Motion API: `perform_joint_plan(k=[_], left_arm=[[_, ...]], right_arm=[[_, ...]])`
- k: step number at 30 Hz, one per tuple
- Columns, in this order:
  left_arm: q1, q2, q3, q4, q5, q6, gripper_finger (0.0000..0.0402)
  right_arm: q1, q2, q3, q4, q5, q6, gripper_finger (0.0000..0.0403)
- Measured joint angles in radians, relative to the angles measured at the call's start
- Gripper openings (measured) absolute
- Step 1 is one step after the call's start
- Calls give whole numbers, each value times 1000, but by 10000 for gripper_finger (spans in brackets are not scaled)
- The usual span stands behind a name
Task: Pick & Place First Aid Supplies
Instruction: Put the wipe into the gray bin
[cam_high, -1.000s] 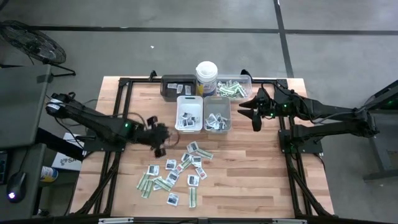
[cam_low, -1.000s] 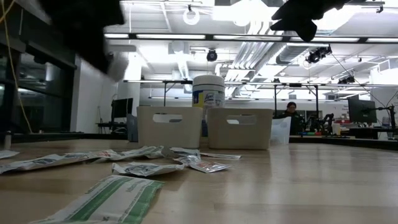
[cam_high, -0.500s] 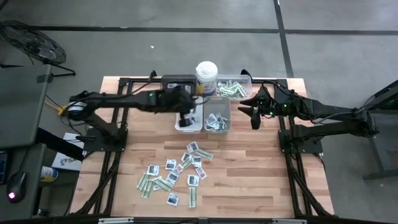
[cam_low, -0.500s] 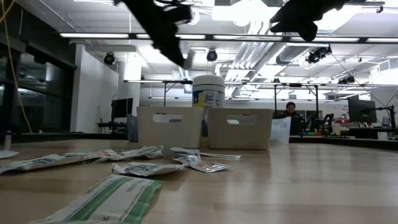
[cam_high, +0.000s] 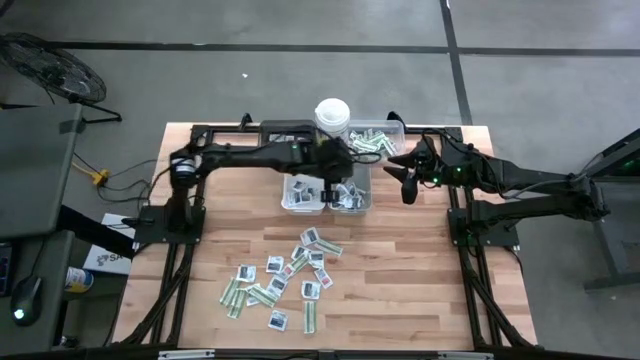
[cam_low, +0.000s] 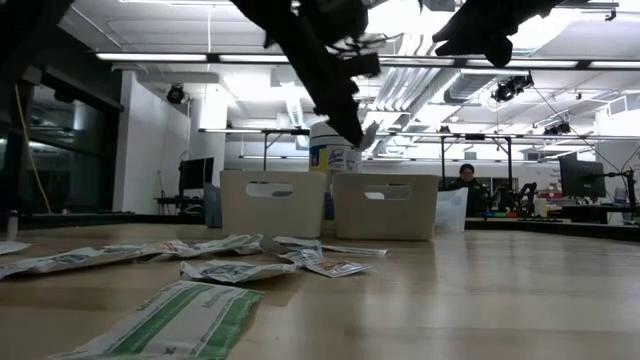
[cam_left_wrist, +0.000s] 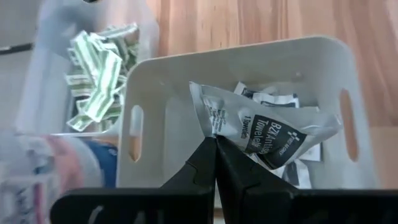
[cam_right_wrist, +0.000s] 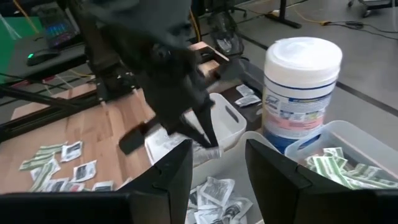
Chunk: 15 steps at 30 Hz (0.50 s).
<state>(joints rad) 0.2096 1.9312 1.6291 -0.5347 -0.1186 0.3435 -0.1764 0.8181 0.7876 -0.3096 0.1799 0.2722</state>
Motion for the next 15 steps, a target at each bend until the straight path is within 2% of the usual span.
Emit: perform_joint_plan(k=[7,15], left_arm=[[0,123,103,-84,-2,-7,0],[0,140,108,-111,-3,-8,4]], right_arm=[[0,0,0,-1,8,0,142],[0,0,0,-8,9,-3,142]])
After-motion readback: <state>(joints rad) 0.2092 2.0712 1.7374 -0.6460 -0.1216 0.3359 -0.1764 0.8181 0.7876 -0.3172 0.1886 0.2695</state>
